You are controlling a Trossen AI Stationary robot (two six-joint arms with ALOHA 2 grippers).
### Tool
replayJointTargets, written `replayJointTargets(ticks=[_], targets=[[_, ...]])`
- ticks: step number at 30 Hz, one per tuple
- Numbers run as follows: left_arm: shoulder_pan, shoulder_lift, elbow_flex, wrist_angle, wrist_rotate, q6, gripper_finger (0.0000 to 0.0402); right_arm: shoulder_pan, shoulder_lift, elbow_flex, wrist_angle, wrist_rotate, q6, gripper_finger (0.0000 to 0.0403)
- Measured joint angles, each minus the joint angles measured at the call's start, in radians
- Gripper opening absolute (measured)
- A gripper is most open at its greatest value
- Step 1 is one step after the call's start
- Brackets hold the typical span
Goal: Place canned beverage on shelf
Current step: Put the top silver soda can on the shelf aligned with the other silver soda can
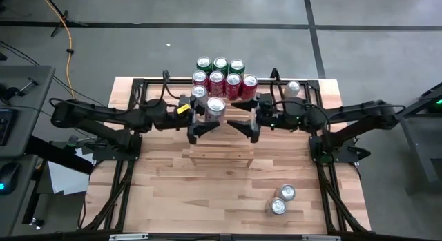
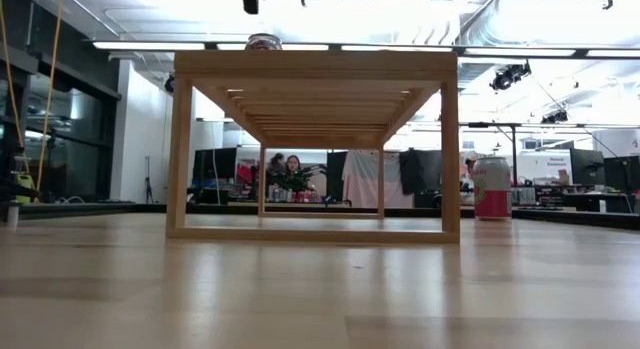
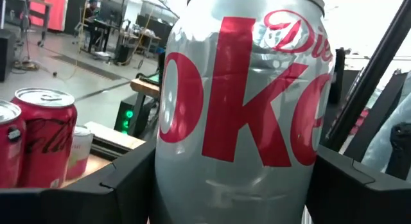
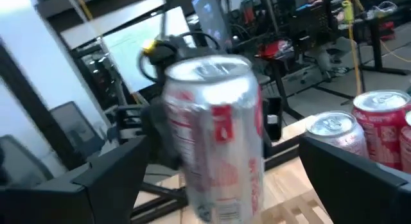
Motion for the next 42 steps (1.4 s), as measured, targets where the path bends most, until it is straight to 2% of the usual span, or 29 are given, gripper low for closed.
replayJointTargets(ticks=[5,10,22,26,31,36,40,42], targets=[[0.002,0.047,0.001,0.067,-0.003,0.000,0.0291,-0.019,0.053,0.016,0.066,-0.021,0.007,0.0387],[0.002,0.090,0.000,0.097,-0.001,-0.028,0.0291,-0.025,0.098,0.057,0.056,-0.038,-0.020,0.0387],[0.002,0.127,0.028,0.129,0.006,-0.016,0.0291,-0.038,0.110,0.066,0.056,-0.061,-0.017,0.0383],[0.005,0.127,0.028,0.127,0.007,0.006,0.0291,-0.038,0.110,0.066,0.050,-0.064,-0.017,0.0354],[0.005,0.125,0.028,0.111,0.010,0.023,0.0291,-0.038,0.108,0.071,0.040,-0.069,-0.031,0.0286],[0.013,0.111,0.032,0.066,0.037,0.059,0.0293,-0.038,0.100,0.106,-0.053,-0.072,-0.079,0.0284],[0.029,0.053,0.032,-0.099,0.054,0.063,0.0371,-0.038,0.052,0.129,-0.208,-0.064,-0.121,0.0284],[0.040,0.010,0.046,-0.218,0.053,0.055,0.0383,-0.038,0.022,0.150,-0.242,-0.059,-0.126,0.0284]])
